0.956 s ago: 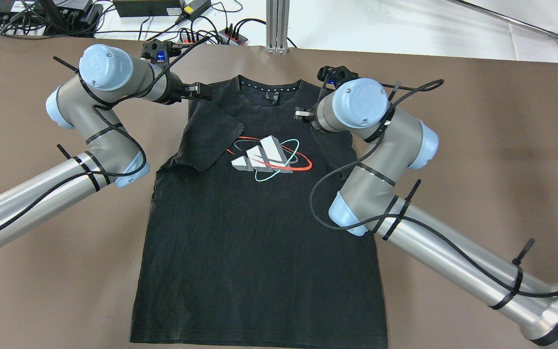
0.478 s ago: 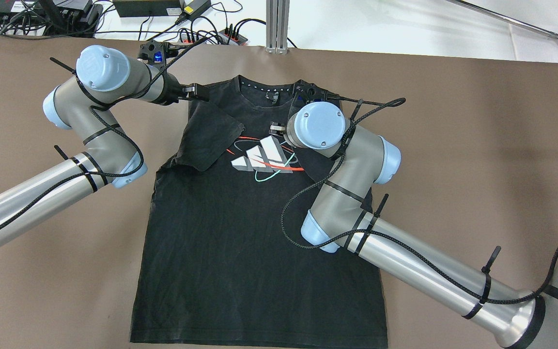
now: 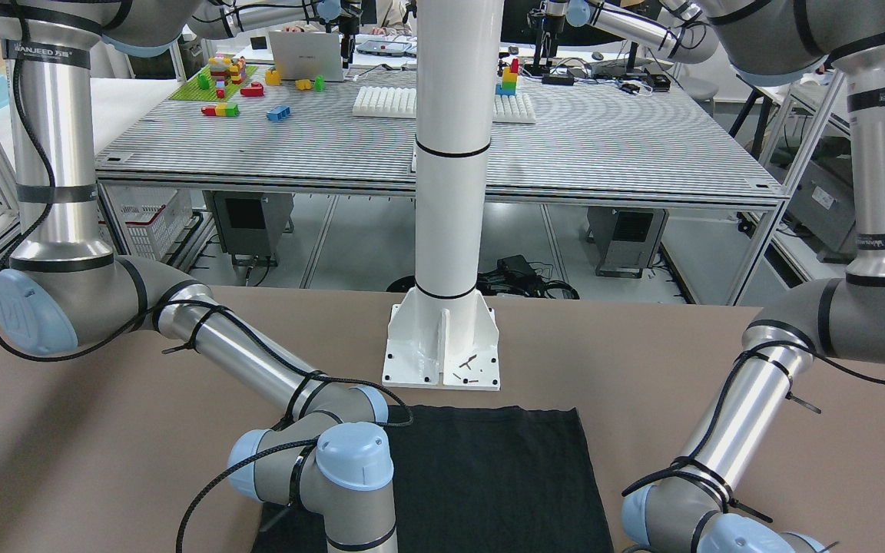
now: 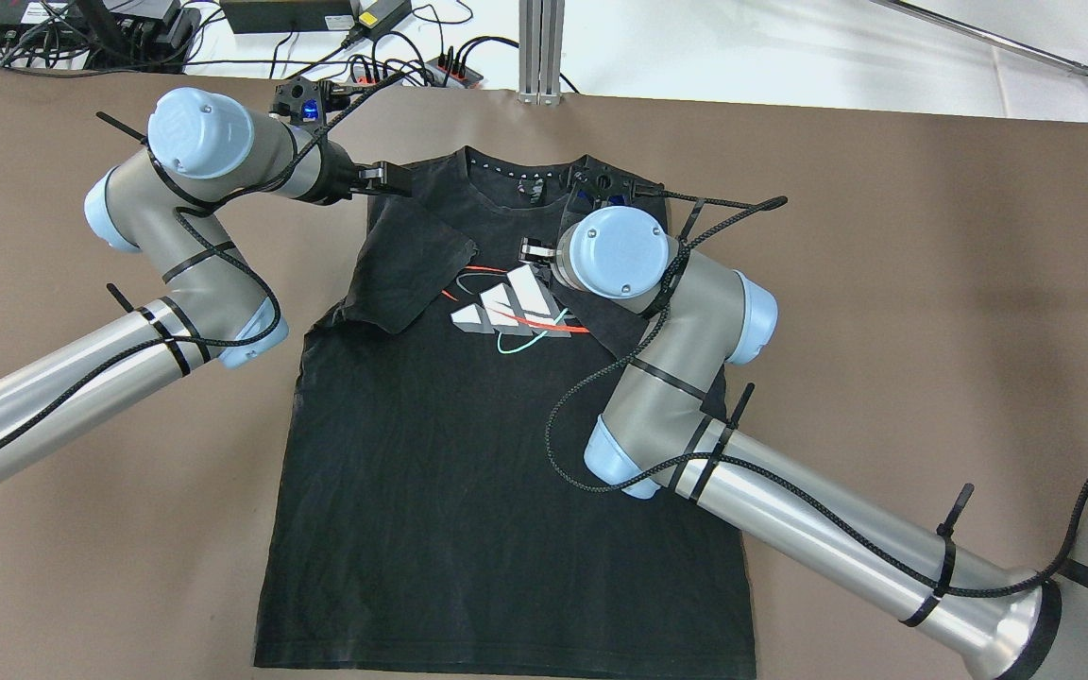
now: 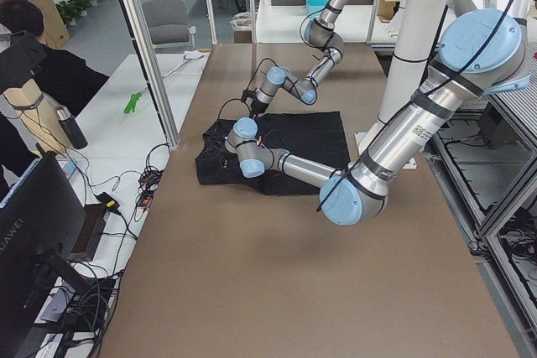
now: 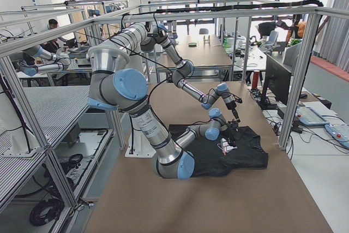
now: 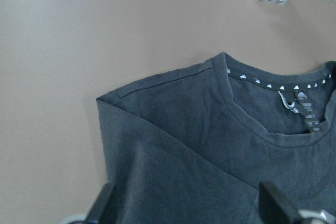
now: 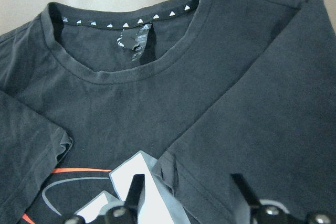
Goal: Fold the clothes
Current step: 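Fold the sleeve nearest the right gripper inward onto the shirt, then move both grippers down toward the hem corners nearest the robot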
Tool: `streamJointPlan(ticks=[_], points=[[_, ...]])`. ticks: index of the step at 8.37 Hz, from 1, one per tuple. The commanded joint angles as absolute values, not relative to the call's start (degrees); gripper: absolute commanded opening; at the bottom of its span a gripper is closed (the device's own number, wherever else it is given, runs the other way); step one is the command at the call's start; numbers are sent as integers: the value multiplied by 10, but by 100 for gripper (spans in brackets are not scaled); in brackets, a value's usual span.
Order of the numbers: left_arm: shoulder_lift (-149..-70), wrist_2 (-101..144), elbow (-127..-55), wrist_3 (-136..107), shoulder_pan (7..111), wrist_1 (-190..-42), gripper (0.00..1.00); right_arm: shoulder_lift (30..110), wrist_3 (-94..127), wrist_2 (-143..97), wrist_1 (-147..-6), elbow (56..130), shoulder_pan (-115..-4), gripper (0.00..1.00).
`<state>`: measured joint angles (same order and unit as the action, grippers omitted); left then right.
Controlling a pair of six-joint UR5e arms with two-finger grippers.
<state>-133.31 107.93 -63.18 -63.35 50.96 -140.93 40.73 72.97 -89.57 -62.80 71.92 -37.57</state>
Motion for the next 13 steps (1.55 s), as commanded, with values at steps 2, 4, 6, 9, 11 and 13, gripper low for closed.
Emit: streamJointPlan(ticks=[2,4,6,9,11,13], points=[[-1255,1074,-755,-700,487,-1409,95,501,767,-896,-623,851,-368,93],[-1155,1060,-886,-763,452,-1409,95,583,822,-895,-625,965,-318,94],[-1037,1012,-1020,-822,400,-1409,95,666,897,-878,-625,1054,-281,93],[-944,970,-1124,-907,311,-1409,95,742,980,-819,-624,1123,-219,94],[-904,891,-1164,-951,219,-1409,95,813,1028,-812,-621,1177,-182,93],[-874,815,-1173,-990,132,-1409,95,876,1103,-790,-613,1223,-137,93]])
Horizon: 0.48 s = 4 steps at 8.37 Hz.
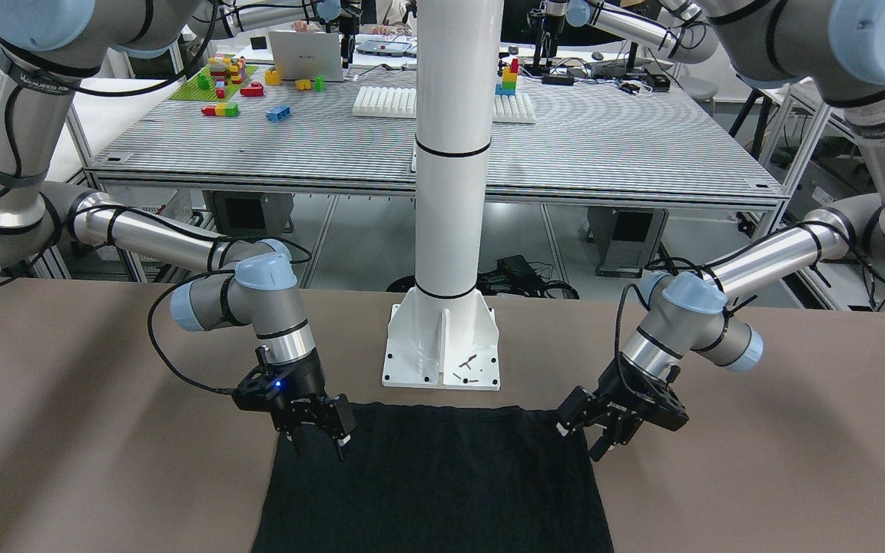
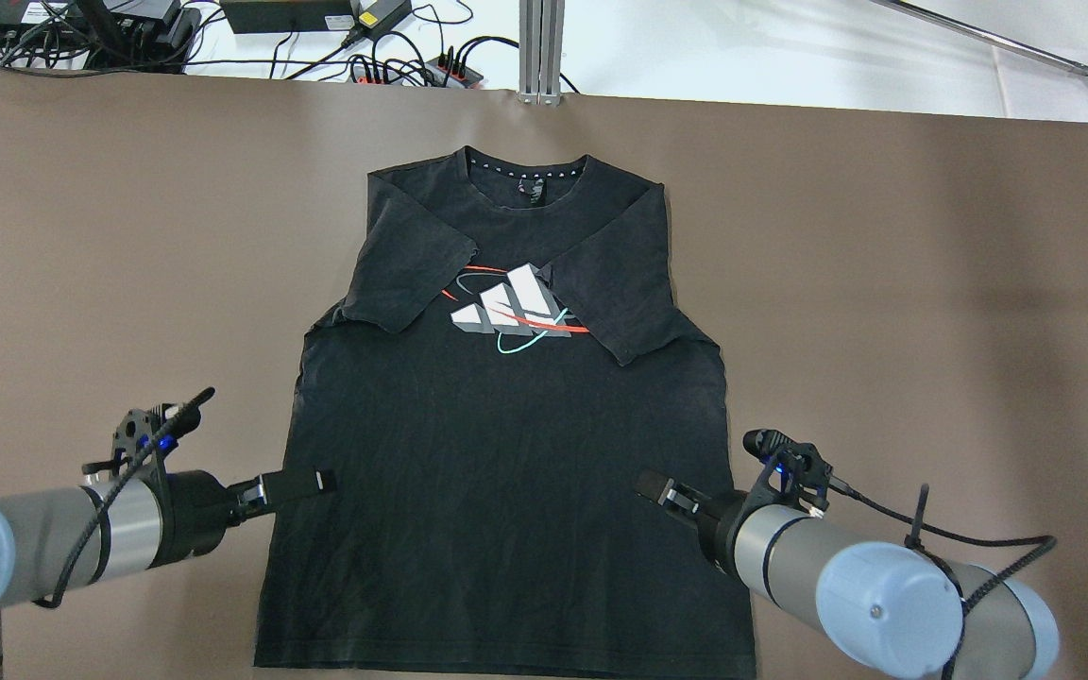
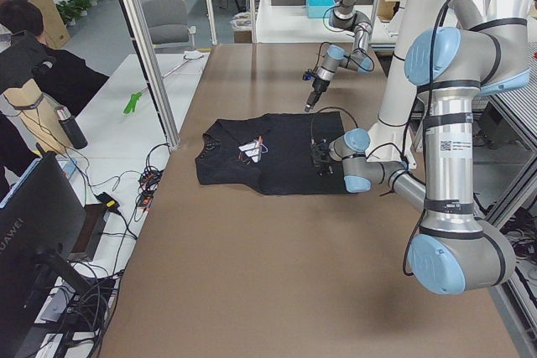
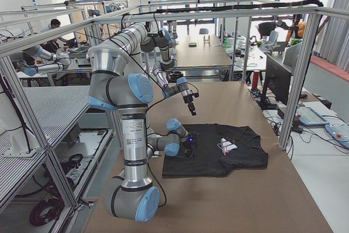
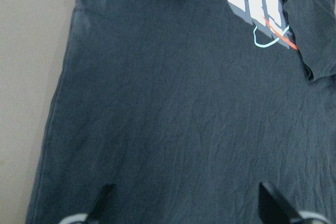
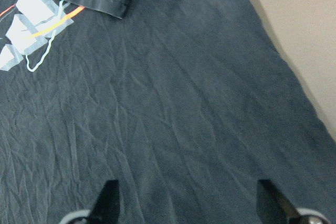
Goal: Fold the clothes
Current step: 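Move both grippers down toward the hem corners nearest the robot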
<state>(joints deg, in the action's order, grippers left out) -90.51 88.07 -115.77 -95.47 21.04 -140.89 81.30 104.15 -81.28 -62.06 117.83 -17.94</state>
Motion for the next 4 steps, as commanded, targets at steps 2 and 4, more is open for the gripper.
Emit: streamJointPlan(ticks=[2,4], points=[[-812,770,-1195,-1017,72,-1410,95,957,1141,-703,-528,1243,-48,93],[-789,738,-1195,-1043,25,-1410,95,1007,1164,-665,-444,1242,-10,93]])
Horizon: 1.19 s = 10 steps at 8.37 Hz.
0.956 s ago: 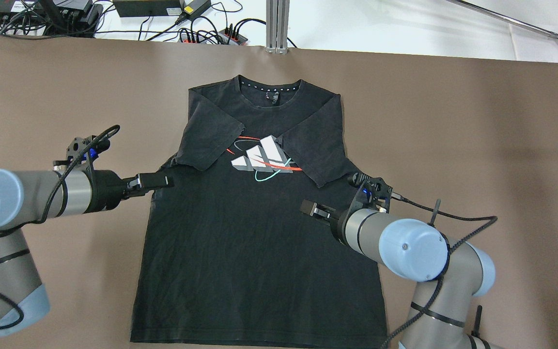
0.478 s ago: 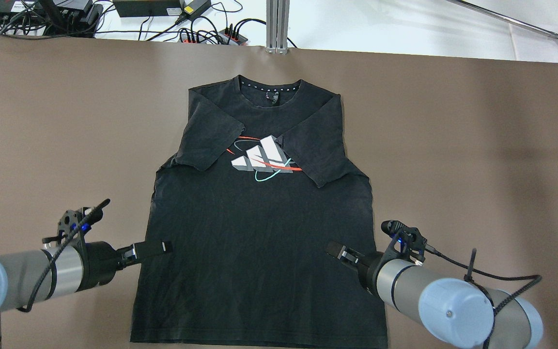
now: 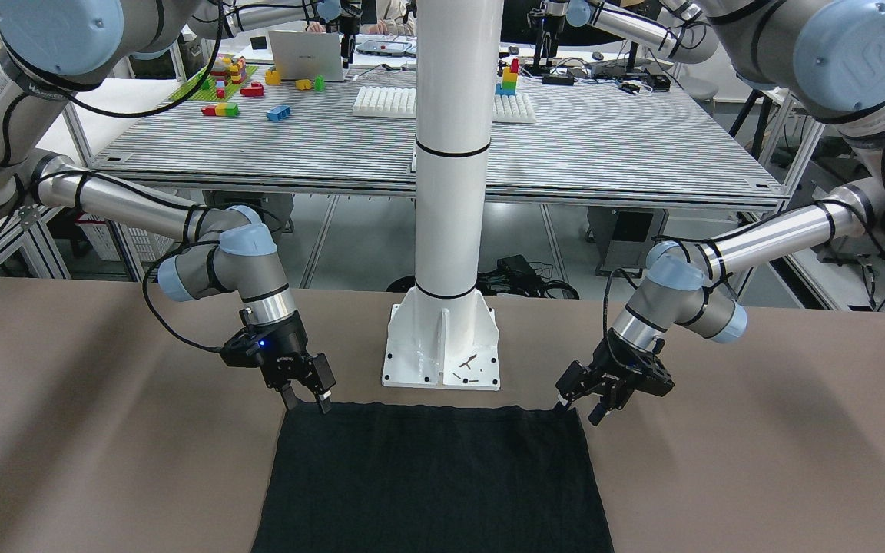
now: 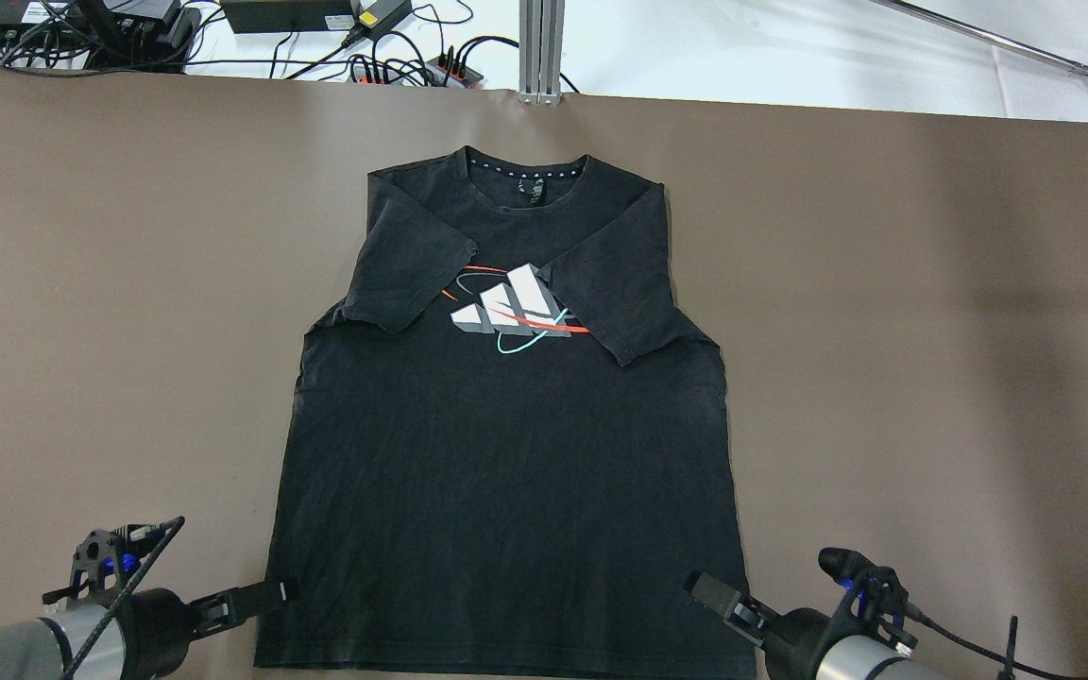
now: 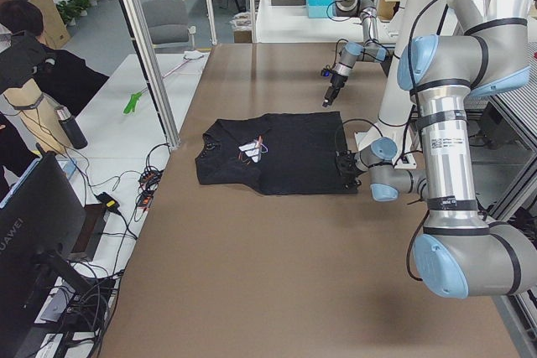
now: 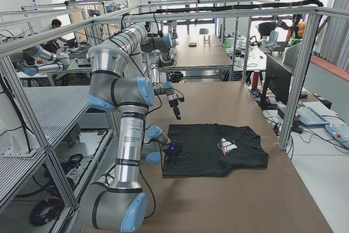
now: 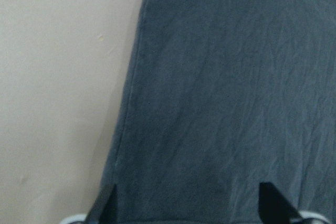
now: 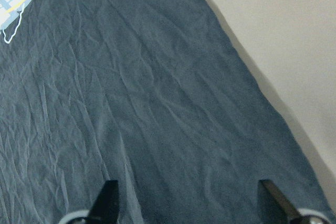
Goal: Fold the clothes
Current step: 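Move both grippers down toward the hem corners nearest the robot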
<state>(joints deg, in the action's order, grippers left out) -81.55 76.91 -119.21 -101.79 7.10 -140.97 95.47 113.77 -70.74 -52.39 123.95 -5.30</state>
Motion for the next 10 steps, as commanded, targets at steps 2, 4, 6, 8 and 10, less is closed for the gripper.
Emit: streamJointPlan(ticks=[2,4,6,8,10], points=[[-788,704,-1188,-1068,-17,-1410,95,1041,1179,-620,-376,1239,27,93],[-790,701,-1173,-1078,-28,-1410,94,1042,1194,-579,-372,1239,60,93],[-794,699,-1168,-1078,-28,-1409,93,1042,1196,-569,-372,1239,71,93],[-795,697,-1168,-1078,-29,-1409,93,1042,1196,-569,-372,1238,71,94],[-796,692,-1167,-1078,-29,-1407,93,1042,1196,-569,-372,1238,71,94]])
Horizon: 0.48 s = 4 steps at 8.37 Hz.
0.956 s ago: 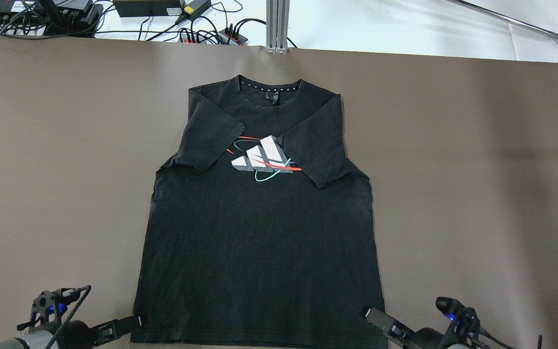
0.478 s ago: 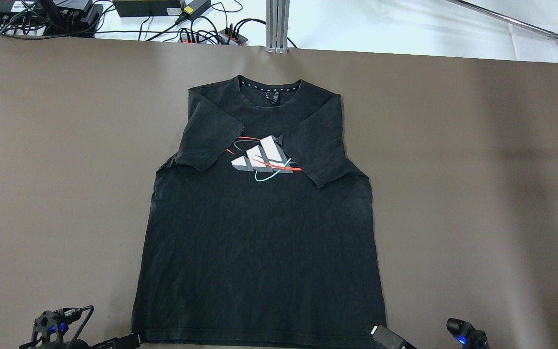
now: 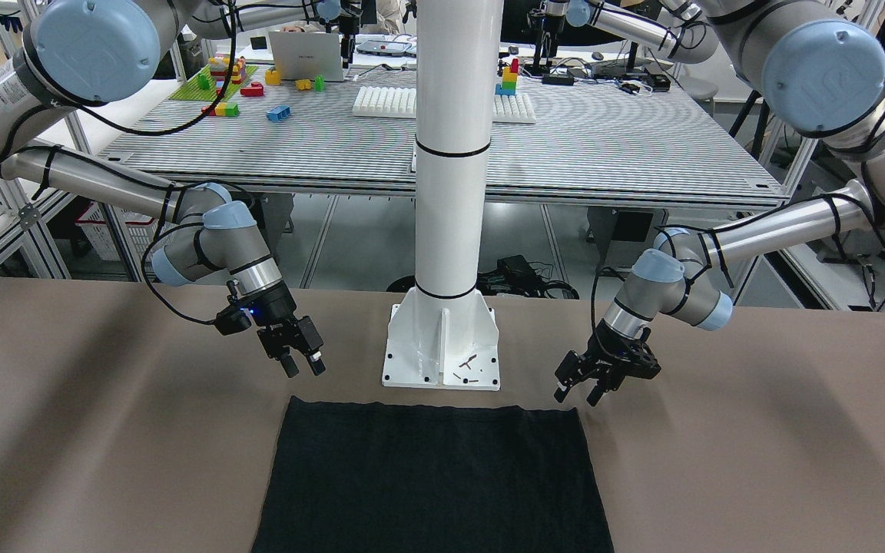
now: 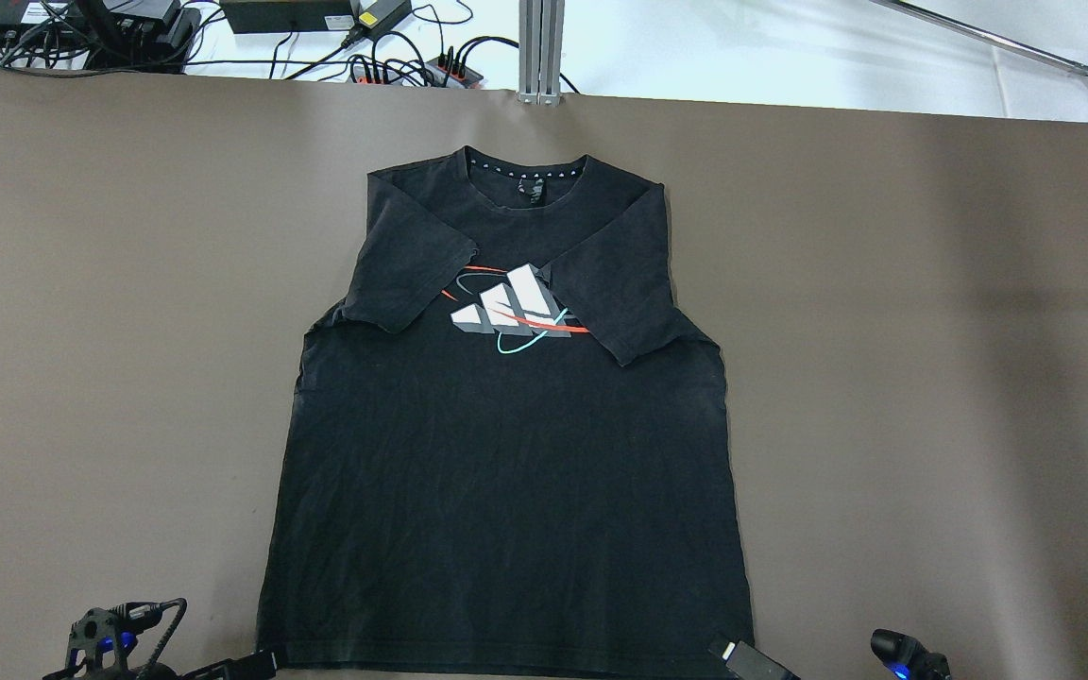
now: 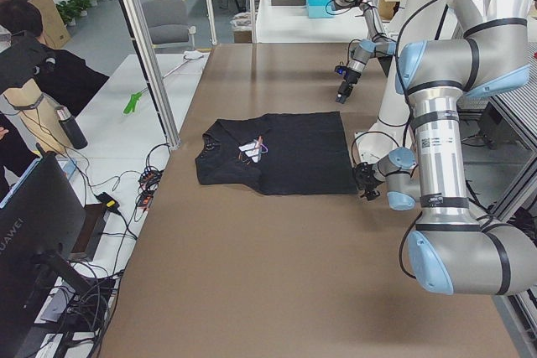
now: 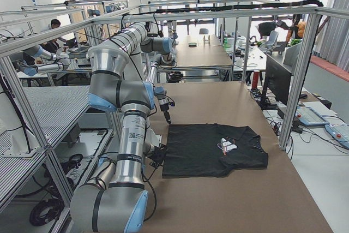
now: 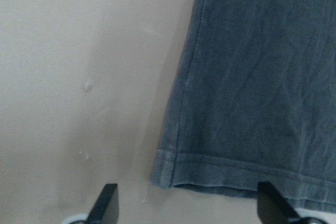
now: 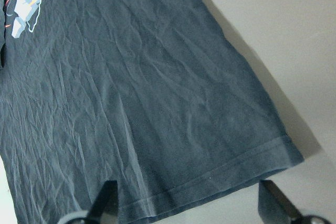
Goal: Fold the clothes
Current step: 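Move both grippers down toward the hem corners nearest the robot, then grasp the two hem corners with the left and right grippers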
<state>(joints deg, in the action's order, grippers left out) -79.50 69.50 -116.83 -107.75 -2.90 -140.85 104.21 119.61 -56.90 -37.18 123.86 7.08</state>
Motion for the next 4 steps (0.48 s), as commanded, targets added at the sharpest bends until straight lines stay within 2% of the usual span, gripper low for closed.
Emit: streamJointPlan(ticks=[1,4], points=[[-796,691,-1162,-1078,-29,-1407,92,1042,1196,-569,-372,1238,71,94],[-803,691,-1155,-1078,-30,-1405,91,1042,1196,-569,-372,1237,72,94]])
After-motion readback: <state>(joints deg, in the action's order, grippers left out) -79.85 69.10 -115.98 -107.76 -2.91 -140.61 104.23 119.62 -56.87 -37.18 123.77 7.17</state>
